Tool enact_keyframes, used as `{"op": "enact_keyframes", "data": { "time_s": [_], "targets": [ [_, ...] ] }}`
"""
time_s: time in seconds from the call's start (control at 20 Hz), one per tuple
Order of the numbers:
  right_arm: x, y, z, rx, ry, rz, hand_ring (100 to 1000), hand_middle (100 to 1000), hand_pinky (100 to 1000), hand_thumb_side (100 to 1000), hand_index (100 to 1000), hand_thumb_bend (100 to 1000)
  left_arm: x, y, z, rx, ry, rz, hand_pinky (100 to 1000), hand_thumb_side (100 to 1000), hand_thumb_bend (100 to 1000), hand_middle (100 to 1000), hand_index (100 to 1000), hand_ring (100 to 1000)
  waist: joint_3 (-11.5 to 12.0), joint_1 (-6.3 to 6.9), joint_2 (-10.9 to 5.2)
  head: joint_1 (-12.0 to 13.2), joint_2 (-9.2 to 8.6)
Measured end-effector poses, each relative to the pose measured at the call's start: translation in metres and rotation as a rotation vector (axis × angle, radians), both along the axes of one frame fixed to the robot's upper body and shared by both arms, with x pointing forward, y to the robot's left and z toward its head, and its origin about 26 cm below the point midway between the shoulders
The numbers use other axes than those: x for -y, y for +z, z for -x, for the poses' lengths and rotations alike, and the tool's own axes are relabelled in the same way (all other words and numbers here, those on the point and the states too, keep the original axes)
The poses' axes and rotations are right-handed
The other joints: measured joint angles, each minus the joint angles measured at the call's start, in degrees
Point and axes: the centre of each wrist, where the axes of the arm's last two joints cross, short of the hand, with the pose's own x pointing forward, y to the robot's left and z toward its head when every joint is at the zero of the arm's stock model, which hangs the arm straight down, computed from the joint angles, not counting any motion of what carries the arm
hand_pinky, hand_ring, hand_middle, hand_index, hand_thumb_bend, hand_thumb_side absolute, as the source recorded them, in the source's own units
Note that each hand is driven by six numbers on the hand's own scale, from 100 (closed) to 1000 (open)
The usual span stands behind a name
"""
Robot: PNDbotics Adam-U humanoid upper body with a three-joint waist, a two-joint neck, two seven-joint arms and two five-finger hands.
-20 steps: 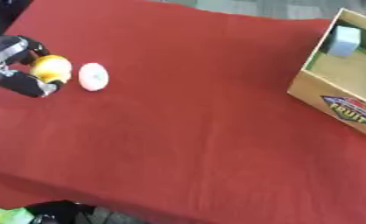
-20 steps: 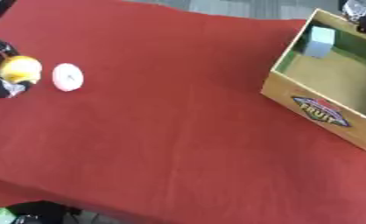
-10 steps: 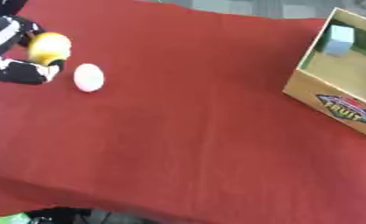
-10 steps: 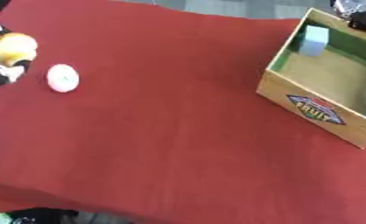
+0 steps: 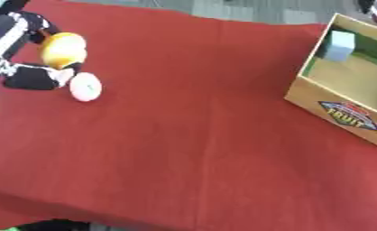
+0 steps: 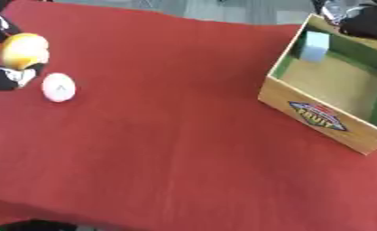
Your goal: Pick up the objects with one hand, pass them to the other hand, and then place them into the box on the other side of the table.
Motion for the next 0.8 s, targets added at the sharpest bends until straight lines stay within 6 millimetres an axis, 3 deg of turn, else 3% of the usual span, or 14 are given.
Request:
{"op": "enact_keyframes", "data": {
  "time_s": [0.4, 0.75, 0.8],
  "targets": [
    [-0.050, 0.012, 0.011, 0.041, 0.250, 0.129, 916, 764, 870, 169, 883, 480, 0.023, -0.005, -0.006, 0.057, -0.051, -0.027, 770, 100, 323, 619, 585, 552, -0.1, 0.00, 0.00, -0.7, -0.41],
    [-0.094, 0.009, 0.015, 0.036, 0.406, 0.222, 916, 768, 868, 212, 884, 491, 0.043, -0.007, -0.011, 0.122, -0.084, -0.048, 764, 100, 318, 615, 585, 543, -0.1, -0.02, 0.00, -1.6, -0.39],
    [-0.099, 0.008, 0.015, 0.033, 0.419, 0.234, 916, 767, 867, 199, 883, 533, 0.046, -0.008, -0.011, 0.129, -0.088, -0.050, 763, 100, 316, 614, 584, 541, -0.1, -0.04, 0.00, -1.6, -0.39]
  ]
}}
